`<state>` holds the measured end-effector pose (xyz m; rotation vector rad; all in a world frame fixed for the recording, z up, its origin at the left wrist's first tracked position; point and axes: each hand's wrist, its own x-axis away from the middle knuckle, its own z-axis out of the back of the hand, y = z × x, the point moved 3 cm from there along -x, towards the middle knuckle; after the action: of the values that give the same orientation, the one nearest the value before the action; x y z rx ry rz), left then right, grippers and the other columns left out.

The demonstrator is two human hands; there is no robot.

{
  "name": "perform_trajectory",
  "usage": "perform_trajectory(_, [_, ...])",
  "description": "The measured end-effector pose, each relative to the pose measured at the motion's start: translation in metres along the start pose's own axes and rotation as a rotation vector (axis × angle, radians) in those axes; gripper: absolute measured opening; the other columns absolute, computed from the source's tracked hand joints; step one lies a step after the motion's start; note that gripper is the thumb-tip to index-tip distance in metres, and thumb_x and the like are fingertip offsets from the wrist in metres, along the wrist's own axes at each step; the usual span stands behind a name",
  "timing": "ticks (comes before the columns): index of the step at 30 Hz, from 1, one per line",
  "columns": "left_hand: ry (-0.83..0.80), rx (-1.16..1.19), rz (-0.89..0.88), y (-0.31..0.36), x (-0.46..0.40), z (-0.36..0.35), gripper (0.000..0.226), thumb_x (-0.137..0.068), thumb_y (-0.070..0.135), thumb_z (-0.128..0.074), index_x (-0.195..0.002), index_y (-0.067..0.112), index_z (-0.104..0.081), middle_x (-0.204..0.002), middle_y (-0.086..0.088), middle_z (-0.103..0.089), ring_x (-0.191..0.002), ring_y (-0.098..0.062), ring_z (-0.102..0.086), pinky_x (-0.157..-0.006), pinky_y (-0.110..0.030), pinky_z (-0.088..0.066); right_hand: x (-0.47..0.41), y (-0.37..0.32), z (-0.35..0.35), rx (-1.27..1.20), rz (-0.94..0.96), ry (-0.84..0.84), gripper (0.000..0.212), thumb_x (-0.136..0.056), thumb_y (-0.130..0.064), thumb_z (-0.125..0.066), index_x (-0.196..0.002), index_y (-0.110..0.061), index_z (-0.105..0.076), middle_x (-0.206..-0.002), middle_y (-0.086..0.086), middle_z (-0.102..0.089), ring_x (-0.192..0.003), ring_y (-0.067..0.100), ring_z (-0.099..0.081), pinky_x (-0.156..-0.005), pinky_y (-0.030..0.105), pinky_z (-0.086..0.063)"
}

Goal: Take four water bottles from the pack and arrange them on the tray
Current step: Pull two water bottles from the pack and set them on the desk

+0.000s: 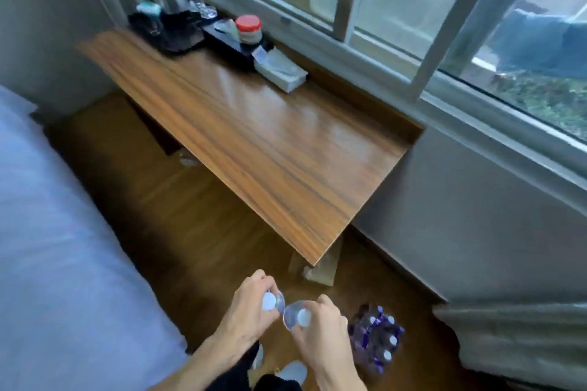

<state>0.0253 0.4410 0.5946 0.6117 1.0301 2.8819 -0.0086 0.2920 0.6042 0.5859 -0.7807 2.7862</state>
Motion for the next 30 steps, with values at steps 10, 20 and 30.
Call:
perform_trajectory(10, [0.324, 0.070, 0.169, -0.087, -0.049, 0.186, 0.020, -0.072, 0.015, -0.080, -0.081, 0.021, -0.062, -0.086, 0.010, -0.051, -0.072, -0.012, -0.056, -0.050, -0.009, -0.041, -0.094, -0.215, 0.013, 0.071, 0.351, -0.019, 0.018, -0.087, -0.021, -0.066, -0.103, -0.022, -0.075, -0.085, -0.010, -0.048, -0.064, 0.010, -0.044, -0.049, 0.016, -0.028])
perform_trajectory(20, [0.557, 0.059, 0.172, -0.149, -0.134, 0.364, 0.016, -0.073, 0.018, -0.081, -0.083, 0.018, -0.069, -0.086, 0.007, -0.056, -0.072, -0.011, -0.058, -0.054, -0.010, -0.038, -0.213, -0.397, 0.033, 0.125, 0.507, 0.064, 0.036, -0.080, -0.026, -0.079, -0.114, -0.017, -0.074, -0.108, 0.000, -0.072, -0.088, 0.017, -0.069, -0.067, 0.018, -0.057])
perform_trajectory(30, [0.588, 0.032, 0.095, -0.199, -0.258, 0.517, 0.017, -0.073, 0.016, -0.082, -0.084, 0.018, -0.069, -0.082, 0.010, -0.054, -0.075, -0.010, -0.059, -0.057, -0.013, -0.041, -0.349, -0.543, 0.047, 0.129, 0.565, 0.096, 0.025, -0.072, -0.029, -0.078, -0.094, -0.016, -0.077, -0.086, 0.001, -0.073, -0.065, 0.013, -0.062, -0.046, 0.015, -0.050])
